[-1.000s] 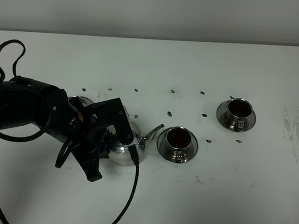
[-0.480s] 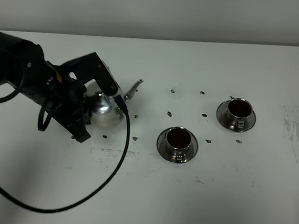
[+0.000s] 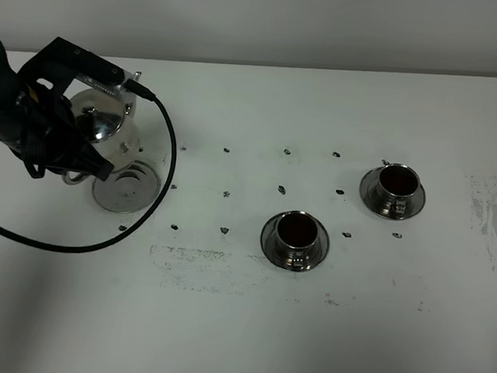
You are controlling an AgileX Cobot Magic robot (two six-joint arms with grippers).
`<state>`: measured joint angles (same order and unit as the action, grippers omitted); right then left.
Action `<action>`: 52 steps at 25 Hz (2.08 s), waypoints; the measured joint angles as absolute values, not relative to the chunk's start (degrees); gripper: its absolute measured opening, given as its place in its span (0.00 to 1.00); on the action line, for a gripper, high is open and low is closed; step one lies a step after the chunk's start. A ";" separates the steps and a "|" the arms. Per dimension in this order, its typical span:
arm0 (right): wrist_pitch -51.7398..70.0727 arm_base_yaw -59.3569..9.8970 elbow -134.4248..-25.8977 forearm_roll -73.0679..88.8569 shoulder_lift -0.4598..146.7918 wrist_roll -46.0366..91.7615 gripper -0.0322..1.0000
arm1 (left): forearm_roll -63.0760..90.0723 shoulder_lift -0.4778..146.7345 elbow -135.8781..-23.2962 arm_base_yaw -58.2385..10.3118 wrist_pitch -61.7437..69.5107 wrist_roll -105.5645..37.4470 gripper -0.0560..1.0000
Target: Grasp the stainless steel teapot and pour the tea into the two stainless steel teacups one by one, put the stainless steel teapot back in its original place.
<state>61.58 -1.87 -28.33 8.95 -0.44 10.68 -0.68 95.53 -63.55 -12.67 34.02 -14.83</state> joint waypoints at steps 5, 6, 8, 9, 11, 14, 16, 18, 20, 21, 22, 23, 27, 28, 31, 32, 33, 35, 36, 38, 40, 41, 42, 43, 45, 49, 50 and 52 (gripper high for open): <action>61.58 -1.87 -28.33 8.95 -0.44 10.68 0.39 | -0.53 96.01 -62.94 -12.06 31.85 -14.18 0.22; 61.58 -1.87 -28.33 8.95 -0.44 10.68 0.39 | -0.41 96.42 -62.94 -12.06 31.50 -14.18 0.22; 61.58 -1.87 -28.33 8.95 -0.44 10.68 0.39 | 0.35 97.55 -62.87 -12.06 31.12 -14.18 0.22; 61.58 -1.87 -28.33 8.95 -0.44 10.68 0.39 | 0.52 98.28 -62.87 -12.06 31.08 -14.18 0.22; 61.58 -1.87 -28.33 8.95 -0.44 10.68 0.39 | 0.69 99.45 -62.87 -12.06 31.08 -14.18 0.22; 61.58 -1.87 -28.33 8.95 -0.44 10.68 0.39 | 0.73 100.71 -62.87 -12.06 31.05 -14.18 0.22; 61.58 -1.87 -28.33 8.95 -0.44 10.68 0.39 | 0.73 101.29 -62.87 -12.06 31.00 -14.18 0.22; 61.58 -1.87 -28.33 8.95 -0.44 10.68 0.39 | 0.73 102.00 -62.87 -12.06 30.80 -14.18 0.22; 61.58 -1.87 -28.33 8.95 -0.44 10.68 0.39 | 0.75 103.05 -62.87 -12.06 30.08 -14.18 0.22; 61.58 -1.87 -28.33 8.95 -0.44 10.68 0.39 | 0.75 103.50 -62.87 -12.06 29.66 -14.18 0.22; 61.58 -1.87 -28.33 8.95 -0.44 10.68 0.39 | 0.75 103.98 -62.82 -12.06 29.19 -14.18 0.22; 61.58 -1.87 -28.33 8.95 -0.44 10.68 0.39 | 0.75 104.42 -62.82 -12.06 28.80 -14.23 0.22; 61.58 -1.87 -28.33 8.95 -0.44 10.68 0.39 | 0.81 104.98 -62.78 -12.36 27.24 -14.29 0.22; 61.58 -1.87 -28.33 8.95 -0.44 10.68 0.39 | 0.81 104.98 -62.78 -12.50 26.98 -14.29 0.22; 61.58 -1.87 -28.33 8.95 -0.44 10.68 0.39 | 1.05 105.31 -62.78 -12.89 26.85 -15.05 0.22; 61.58 -1.87 -28.33 8.95 -0.44 10.68 0.39 | 1.10 105.43 -62.78 -13.10 26.90 -15.21 0.22; 61.58 -1.87 -28.33 8.95 -0.44 10.68 0.39 | 1.10 105.68 -62.78 -13.21 26.90 -15.39 0.22; 61.58 -1.87 -28.33 8.95 -0.44 10.68 0.39 | 1.10 106.05 -62.78 -13.40 26.85 -15.57 0.22; 61.58 -1.87 -28.33 8.95 -0.44 10.68 0.39 | 1.10 106.36 -62.78 -13.40 26.85 -15.57 0.22; 61.58 -1.87 -28.33 8.95 -0.44 10.68 0.39 | 1.10 106.73 -62.78 -13.45 26.85 -15.57 0.22; 61.58 -1.87 -28.33 8.95 -0.44 10.68 0.39 | 1.10 106.79 -62.78 -13.45 26.85 -15.57 0.22; 61.58 -1.87 -28.33 8.95 -0.44 10.68 0.39 | 1.10 106.79 -62.78 -13.45 26.81 -15.57 0.22; 61.58 -1.87 -28.33 8.95 -0.44 10.68 0.39 | 1.10 106.79 -62.78 -13.45 26.81 -15.57 0.22; 61.58 -1.87 -28.33 8.95 -0.44 10.68 0.39 | 1.10 106.79 -62.78 -13.45 26.88 -15.57 0.22; 61.58 -1.87 -28.33 8.95 -0.44 10.68 0.39 | 1.10 106.79 -62.78 -13.45 27.14 -15.57 0.22; 61.58 -1.87 -28.33 8.95 -0.44 10.68 0.39 | 1.04 106.79 -62.78 -13.45 27.61 -15.57 0.22; 61.58 -1.87 -28.33 8.95 -0.44 10.68 0.39 | 1.04 106.79 -62.78 -13.45 27.61 -15.57 0.22; 61.58 -1.87 -28.33 8.95 -0.44 10.68 0.39 | 1.04 107.08 -62.78 -13.45 27.49 -15.57 0.22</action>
<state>61.58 -1.87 -28.33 8.95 -0.44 10.68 1.04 107.08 -62.78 -13.45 27.49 -15.57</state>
